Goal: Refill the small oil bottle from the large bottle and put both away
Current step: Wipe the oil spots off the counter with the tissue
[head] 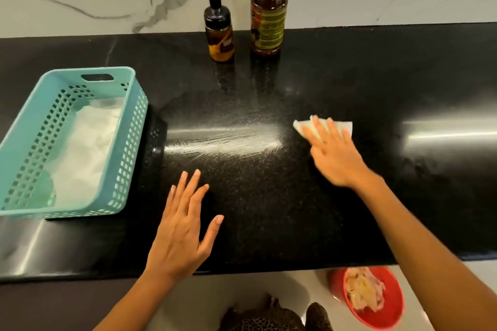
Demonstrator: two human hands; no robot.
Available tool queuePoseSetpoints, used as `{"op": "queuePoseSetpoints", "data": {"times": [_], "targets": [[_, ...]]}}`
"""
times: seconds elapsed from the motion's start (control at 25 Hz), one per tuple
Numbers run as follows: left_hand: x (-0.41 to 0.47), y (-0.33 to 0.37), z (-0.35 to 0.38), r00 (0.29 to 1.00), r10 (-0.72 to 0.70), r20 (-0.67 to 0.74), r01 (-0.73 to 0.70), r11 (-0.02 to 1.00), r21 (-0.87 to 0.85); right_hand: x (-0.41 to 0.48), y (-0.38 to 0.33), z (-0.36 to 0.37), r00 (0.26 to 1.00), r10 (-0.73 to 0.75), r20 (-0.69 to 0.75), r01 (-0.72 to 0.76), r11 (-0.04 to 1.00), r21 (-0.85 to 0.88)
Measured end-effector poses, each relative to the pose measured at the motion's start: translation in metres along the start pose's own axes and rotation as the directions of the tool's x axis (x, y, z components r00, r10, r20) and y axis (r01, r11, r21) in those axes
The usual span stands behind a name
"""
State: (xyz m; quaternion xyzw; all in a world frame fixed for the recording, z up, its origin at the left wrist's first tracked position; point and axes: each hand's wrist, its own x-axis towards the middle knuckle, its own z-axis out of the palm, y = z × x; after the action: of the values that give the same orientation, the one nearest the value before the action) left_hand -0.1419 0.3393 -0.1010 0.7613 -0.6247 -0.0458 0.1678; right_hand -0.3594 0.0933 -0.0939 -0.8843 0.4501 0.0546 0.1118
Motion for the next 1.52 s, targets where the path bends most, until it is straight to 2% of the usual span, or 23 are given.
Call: {"op": "queuePoseSetpoints", "data": {"times": [0.08, 0.16, 0.28, 0.36, 0.44, 0.52, 0.6, 0.68, 0.72, 0.8, 0.88, 0.96, 1.04, 1.12, 1.16, 1.28, 1.36, 1.44, 1.52], "targets": [[0.000, 0.000, 0.000, 1.000, -0.003, 0.001, 0.003, 1.000, -0.011, 0.056, 0.005, -0.014, 0.996, 0.083, 0.017, -0.083, 0.996, 0.025], [0.001, 0.000, 0.000, 1.000, 0.000, 0.007, 0.000, 1.000, -0.010, 0.094, -0.013, -0.020, 0.996, 0.086, 0.024, -0.087, 0.995, 0.057], [0.001, -0.001, 0.000, 1.000, -0.005, 0.016, 0.005, 1.000, -0.006, 0.095, -0.063, -0.013, 0.996, -0.083, 0.017, 0.082, 0.996, 0.042], [0.001, -0.002, 0.000, 1.000, -0.009, 0.019, 0.010, 1.000, -0.006, 0.055, -0.087, 0.000, 0.966, -0.260, 0.005, 0.260, 0.965, 0.024], [0.002, -0.001, 0.000, 1.000, -0.005, 0.023, 0.005, 1.000, -0.006, 0.015, -0.082, 0.005, 0.936, -0.351, 0.022, 0.350, 0.936, 0.033], [0.003, -0.001, 0.000, 1.000, -0.001, 0.024, 0.001, 1.000, -0.012, 0.016, -0.053, 0.001, 0.959, -0.282, -0.012, 0.282, 0.959, -0.012], [0.002, -0.001, 0.000, 1.000, -0.003, 0.020, 0.003, 1.000, -0.008, 0.049, -0.024, -0.006, 0.995, -0.087, -0.041, 0.085, 0.995, -0.046], [0.002, -0.001, 0.000, 1.000, -0.009, 0.019, 0.009, 1.000, -0.004, 0.091, -0.016, -0.019, 0.995, 0.098, 0.000, -0.098, 0.995, 0.019], [0.002, -0.001, 0.000, 1.000, -0.010, 0.020, 0.010, 1.000, 0.001, 0.110, -0.026, -0.022, 0.990, 0.140, 0.017, -0.141, 0.988, 0.056], [0.003, 0.000, 0.000, 1.000, -0.010, 0.021, 0.010, 1.000, 0.016, 0.133, -0.066, -0.020, 0.996, 0.089, -0.008, -0.088, 0.994, 0.064], [0.003, -0.001, 0.001, 0.999, -0.017, 0.027, 0.016, 0.999, 0.034, 0.129, -0.122, -0.009, 0.996, -0.090, -0.027, 0.091, 0.996, 0.024], [0.003, -0.002, 0.002, 0.999, -0.020, 0.036, 0.018, 0.999, 0.050, 0.099, -0.166, 0.004, 0.965, -0.264, -0.014, 0.263, 0.965, -0.011], [0.003, -0.002, 0.003, 0.999, -0.022, 0.046, 0.019, 0.998, 0.063, 0.065, -0.172, 0.011, 0.935, -0.354, 0.007, 0.354, 0.935, -0.014], [0.004, -0.002, 0.003, 0.999, -0.025, 0.046, 0.022, 0.998, 0.063, 0.043, -0.141, 0.012, 0.943, -0.332, -0.010, 0.332, 0.943, -0.033], [0.004, -0.002, 0.003, 0.999, -0.028, 0.043, 0.025, 0.998, 0.055, 0.035, -0.119, 0.011, 0.963, -0.267, -0.033, 0.267, 0.963, -0.026], [0.003, -0.002, 0.004, 0.999, -0.034, 0.041, 0.033, 0.999, 0.030, 0.007, -0.058, 0.007, 0.997, 0.068, -0.028, -0.066, 0.996, 0.058], [0.003, -0.003, 0.005, 0.999, -0.030, 0.034, 0.029, 0.999, 0.020, -0.016, -0.057, 0.012, 0.985, 0.174, -0.011, -0.172, 0.982, 0.082], [0.003, -0.004, 0.006, 0.999, -0.026, 0.022, 0.026, 1.000, 0.016, -0.041, -0.084, 0.028, 0.992, 0.111, -0.053, -0.107, 0.992, 0.064], [0.003, -0.005, 0.008, 1.000, -0.019, 0.009, 0.019, 1.000, 0.020, -0.077, -0.119, 0.045, 0.993, -0.054, -0.106, 0.061, 0.996, 0.064]]}}
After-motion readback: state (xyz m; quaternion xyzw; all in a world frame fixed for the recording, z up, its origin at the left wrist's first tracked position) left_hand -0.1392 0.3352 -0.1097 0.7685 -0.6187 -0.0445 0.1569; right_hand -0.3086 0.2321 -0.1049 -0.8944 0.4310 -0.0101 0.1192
